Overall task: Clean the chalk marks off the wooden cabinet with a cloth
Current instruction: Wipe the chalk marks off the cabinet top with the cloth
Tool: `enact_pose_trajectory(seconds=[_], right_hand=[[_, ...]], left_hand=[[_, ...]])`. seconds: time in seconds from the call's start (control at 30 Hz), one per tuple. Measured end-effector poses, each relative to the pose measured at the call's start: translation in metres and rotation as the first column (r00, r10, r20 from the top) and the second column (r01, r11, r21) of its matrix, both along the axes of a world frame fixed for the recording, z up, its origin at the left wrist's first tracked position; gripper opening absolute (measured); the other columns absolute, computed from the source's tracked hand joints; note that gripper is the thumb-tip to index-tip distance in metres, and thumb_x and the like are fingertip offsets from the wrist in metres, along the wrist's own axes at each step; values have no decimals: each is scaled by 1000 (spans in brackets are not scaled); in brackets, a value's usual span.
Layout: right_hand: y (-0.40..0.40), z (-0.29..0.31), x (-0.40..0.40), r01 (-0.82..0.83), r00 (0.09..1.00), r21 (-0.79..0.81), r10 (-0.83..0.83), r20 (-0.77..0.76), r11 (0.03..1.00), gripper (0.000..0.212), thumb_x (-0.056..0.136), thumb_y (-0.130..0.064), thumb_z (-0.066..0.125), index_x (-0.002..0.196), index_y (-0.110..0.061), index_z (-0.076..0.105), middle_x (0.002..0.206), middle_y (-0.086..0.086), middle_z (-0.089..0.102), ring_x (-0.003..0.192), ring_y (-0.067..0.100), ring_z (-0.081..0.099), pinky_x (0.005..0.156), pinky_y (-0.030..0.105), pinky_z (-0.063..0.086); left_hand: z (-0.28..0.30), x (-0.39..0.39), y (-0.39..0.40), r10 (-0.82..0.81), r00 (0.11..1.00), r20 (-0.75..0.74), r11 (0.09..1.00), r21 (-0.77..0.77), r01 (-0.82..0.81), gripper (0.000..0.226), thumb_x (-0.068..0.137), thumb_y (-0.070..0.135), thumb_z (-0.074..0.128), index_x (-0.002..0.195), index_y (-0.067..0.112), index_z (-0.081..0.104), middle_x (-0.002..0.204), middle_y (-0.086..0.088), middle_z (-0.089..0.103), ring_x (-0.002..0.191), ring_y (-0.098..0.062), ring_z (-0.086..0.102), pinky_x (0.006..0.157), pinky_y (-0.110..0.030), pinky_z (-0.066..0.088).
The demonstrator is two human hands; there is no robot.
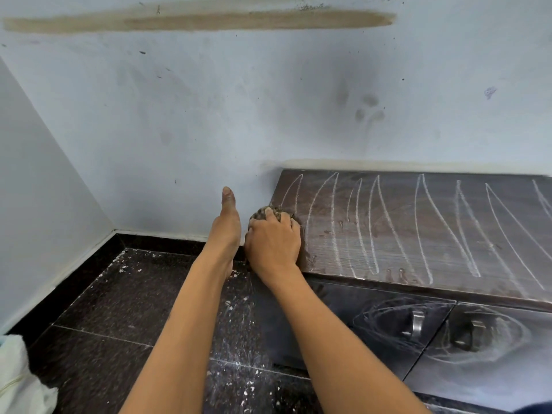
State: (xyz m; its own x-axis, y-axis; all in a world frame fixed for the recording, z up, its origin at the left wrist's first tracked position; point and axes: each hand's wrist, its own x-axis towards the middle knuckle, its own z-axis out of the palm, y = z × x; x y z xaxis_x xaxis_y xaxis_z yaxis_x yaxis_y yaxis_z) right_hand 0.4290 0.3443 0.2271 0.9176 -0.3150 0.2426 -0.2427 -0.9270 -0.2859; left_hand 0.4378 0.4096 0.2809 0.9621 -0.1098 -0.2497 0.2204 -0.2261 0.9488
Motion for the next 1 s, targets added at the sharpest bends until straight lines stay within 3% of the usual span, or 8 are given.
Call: enact_pose_trajectory(seconds=[0.13, 0.23, 0.43, 0.57, 0.63, 0.7, 0.83, 1.0], right_hand=[[15, -19, -32, 70, 972, -30, -62, 227, 997, 14, 81, -28, 65, 92, -27, 74, 115, 2, 68, 105, 26, 61, 85, 39, 49], [12, -24, -49, 36, 950, 18, -40, 309, 999, 20, 84, -28, 61, 100, -27, 72, 116, 1, 67, 107, 26, 61, 88, 39, 49], [-22, 4, 7, 71, 997, 51, -73, 37, 996, 35, 99, -27, 34, 129, -23, 54, 147, 6, 39, 134, 29, 33, 112, 42, 24], [-13, -2, -6, 108, 994, 39, -108, -6, 993, 42, 99, -36, 35, 138, -22, 44, 152, 9, 32, 140, 29, 25, 114, 42, 22], [2, -10, -31, 204, 969, -15, -200, 147, 979, 40, 91, -36, 55, 128, -21, 57, 141, 10, 48, 131, 31, 42, 107, 42, 35], [9, -13, -40, 226, 958, 4, -223, 180, 974, 40, 83, -31, 67, 121, -21, 63, 134, 11, 55, 125, 31, 50, 101, 42, 41], [-14, -2, -3, 74, 997, 5, -74, -33, 997, 46, 99, -37, 39, 143, -24, 35, 154, 11, 25, 141, 32, 21, 113, 42, 20], [-22, 3, 3, 76, 996, 55, -73, -53, 996, 42, 100, -34, 35, 139, -22, 41, 153, 10, 27, 141, 30, 21, 114, 41, 21]], left_hand=[[0, -3, 1, -26, 1000, -7, 1000, 7, 26, 83, 92, 66, 12, 148, 7, 28, 151, -12, 33, 139, -25, 32, 112, -36, 24], [-2, -4, -2, -83, 997, -2, 997, 9, 83, 84, 91, 67, 12, 147, 7, 28, 152, -12, 32, 140, -25, 30, 111, -36, 24], [-1, -12, -6, -181, 983, 37, 983, 44, 179, 81, 92, 64, 12, 146, 6, 31, 149, -12, 37, 138, -23, 33, 105, -30, 27], [-2, -14, -9, -213, 975, 68, 976, 67, 209, 68, 93, 63, 11, 119, 17, 55, 101, 3, 57, 98, -9, 55, 81, -15, 33], [-3, -10, -12, -213, 975, 65, 976, 58, 209, 71, 92, 64, 11, 136, 19, 43, 127, -5, 55, 117, -13, 51, 96, -23, 34], [-2, -9, -16, -223, 974, 47, 974, 58, 220, 79, 92, 65, 11, 147, 12, 30, 150, -9, 36, 137, -20, 35, 109, -32, 24], [-3, -13, -23, -228, 973, 32, 972, 72, 225, 82, 92, 66, 12, 140, 7, 42, 144, -11, 44, 131, -22, 43, 104, -30, 31], [-5, -12, -21, -233, 971, 49, 966, 127, 225, 69, 99, 53, 15, 142, 5, 38, 148, -10, 39, 132, -20, 39, 103, -28, 29]])
